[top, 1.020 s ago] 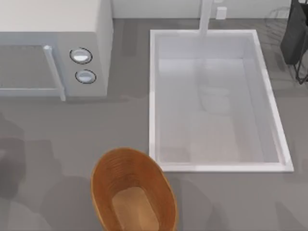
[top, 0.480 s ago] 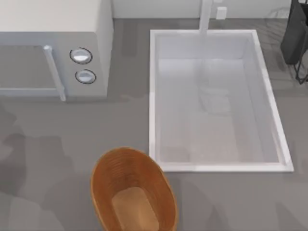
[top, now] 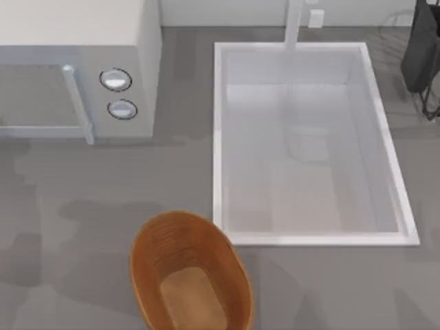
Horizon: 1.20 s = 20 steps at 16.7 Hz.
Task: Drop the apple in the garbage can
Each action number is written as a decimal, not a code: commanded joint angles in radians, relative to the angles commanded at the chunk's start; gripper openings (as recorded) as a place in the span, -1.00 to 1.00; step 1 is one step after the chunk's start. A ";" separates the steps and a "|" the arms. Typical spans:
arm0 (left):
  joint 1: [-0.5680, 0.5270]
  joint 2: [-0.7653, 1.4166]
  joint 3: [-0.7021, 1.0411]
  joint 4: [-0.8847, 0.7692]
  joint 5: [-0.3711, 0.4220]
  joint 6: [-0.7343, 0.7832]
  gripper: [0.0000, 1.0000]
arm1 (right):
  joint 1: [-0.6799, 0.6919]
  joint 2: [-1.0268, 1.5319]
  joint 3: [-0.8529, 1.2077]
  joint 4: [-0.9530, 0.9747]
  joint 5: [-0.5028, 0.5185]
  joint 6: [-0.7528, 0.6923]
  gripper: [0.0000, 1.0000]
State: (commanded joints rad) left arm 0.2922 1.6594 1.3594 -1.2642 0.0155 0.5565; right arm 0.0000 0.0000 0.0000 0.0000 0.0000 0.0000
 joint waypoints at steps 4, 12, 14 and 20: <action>-0.001 -0.023 0.034 -0.038 0.000 -0.003 -1.00 | 0.000 0.000 0.000 0.000 0.000 0.000 1.00; -0.161 0.000 0.060 -0.055 0.001 0.026 -1.00 | 0.000 0.000 0.000 0.000 0.000 0.000 1.00; -0.292 0.008 0.073 -0.065 0.002 0.044 -1.00 | 0.000 0.000 0.000 0.000 0.000 0.000 1.00; -0.824 0.024 0.096 -0.091 0.012 0.103 -1.00 | 0.000 0.000 0.000 0.000 0.000 0.000 1.00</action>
State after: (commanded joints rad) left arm -0.5315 1.6832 1.4553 -1.3555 0.0278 0.6593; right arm 0.0000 0.0000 0.0000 0.0000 0.0000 0.0000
